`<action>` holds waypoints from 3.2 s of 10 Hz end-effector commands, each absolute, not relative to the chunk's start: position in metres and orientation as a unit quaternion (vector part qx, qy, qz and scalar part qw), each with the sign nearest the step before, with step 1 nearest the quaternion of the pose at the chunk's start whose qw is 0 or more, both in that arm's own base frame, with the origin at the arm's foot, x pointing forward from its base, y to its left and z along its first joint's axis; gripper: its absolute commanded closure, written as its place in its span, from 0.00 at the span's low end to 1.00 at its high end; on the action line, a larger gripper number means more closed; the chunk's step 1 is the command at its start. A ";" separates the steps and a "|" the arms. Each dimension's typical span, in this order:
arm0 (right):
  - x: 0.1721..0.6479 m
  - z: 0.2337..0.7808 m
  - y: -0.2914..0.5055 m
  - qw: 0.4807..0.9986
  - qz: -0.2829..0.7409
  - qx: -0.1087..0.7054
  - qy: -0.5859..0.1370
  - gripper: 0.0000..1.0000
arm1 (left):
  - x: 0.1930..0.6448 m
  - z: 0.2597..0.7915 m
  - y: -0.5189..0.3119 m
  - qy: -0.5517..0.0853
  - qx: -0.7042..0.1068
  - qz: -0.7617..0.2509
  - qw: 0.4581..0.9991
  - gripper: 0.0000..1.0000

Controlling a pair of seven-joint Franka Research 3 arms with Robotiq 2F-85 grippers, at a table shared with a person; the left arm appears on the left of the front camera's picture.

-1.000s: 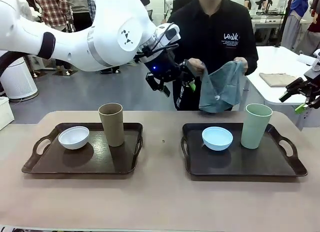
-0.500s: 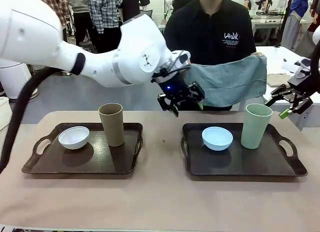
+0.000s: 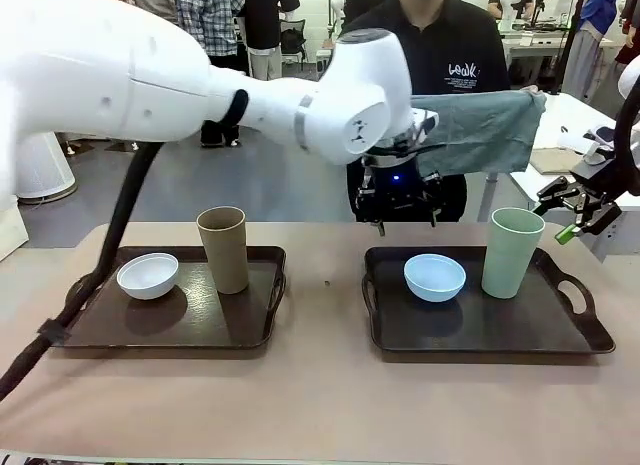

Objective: Set up a tray with a mat and arrange the tableware.
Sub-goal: Pick up the Picnic Bowl and Reusable plastic cup from the Handle tray in front of the human's position and hold them in the air.

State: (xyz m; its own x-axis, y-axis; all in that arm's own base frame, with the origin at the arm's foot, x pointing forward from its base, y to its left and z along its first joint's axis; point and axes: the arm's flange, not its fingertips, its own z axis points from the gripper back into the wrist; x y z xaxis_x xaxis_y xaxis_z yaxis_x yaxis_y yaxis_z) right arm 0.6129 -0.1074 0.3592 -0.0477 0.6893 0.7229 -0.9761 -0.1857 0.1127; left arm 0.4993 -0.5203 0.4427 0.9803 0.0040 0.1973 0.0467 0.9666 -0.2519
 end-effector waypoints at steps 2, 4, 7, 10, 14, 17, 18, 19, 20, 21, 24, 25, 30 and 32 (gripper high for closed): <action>0.613 0.359 -0.107 0.602 0.692 0.338 -0.212 0.00 | 0.499 0.443 -0.520 -0.099 -0.129 -0.011 0.987 0.00; 0.613 0.359 -0.107 0.602 0.692 0.338 -0.212 0.00 | 0.499 0.443 -0.520 -0.099 -0.129 -0.011 0.987 0.00; 0.617 0.347 -0.096 0.579 0.687 0.395 -0.190 0.00 | 0.511 0.422 -0.530 -0.100 -0.128 0.011 0.987 0.00; 0.606 0.338 -0.079 0.569 0.690 0.412 -0.174 0.00 | 0.509 0.412 -0.538 -0.099 -0.118 -0.010 0.988 0.00; 0.598 0.323 -0.054 0.567 0.692 0.417 -0.159 0.00 | 0.515 0.393 -0.546 -0.096 -0.097 -0.010 0.991 0.00; 0.598 0.315 -0.040 0.575 0.689 0.416 -0.145 0.00 | 0.521 0.386 -0.546 -0.091 -0.091 -0.005 0.992 0.00; 0.598 0.314 -0.034 0.572 0.693 0.417 -0.138 0.00 | 0.523 0.384 -0.546 -0.089 -0.089 -0.005 0.992 0.00; 0.598 0.315 -0.032 0.571 0.695 0.416 -0.136 0.00 | 0.525 0.382 -0.547 -0.084 -0.086 -0.005 0.993 0.00; 0.599 0.317 -0.031 0.572 0.694 0.415 -0.137 0.00 | 0.527 0.378 -0.547 -0.074 -0.083 -0.003 0.994 0.00; 0.601 0.318 -0.030 0.573 0.694 0.413 -0.139 0.00 | 0.528 0.372 -0.549 -0.057 -0.075 -0.001 0.996 0.00; 0.602 0.320 -0.028 0.566 0.699 0.412 -0.146 0.00 | 0.535 0.353 -0.554 -0.024 -0.069 0.009 0.997 0.00; 0.602 0.320 -0.027 0.558 0.701 0.418 -0.147 0.00 | 0.536 0.349 -0.555 -0.015 -0.069 0.006 0.997 0.00; 0.605 0.316 -0.026 0.535 0.715 0.426 -0.146 1.00 | 0.536 0.344 -0.555 -0.004 -0.068 0.003 0.998 1.00; 0.605 0.316 -0.025 0.533 0.718 0.423 -0.145 0.72 | 0.535 0.345 -0.553 -0.005 -0.070 0.004 0.998 0.88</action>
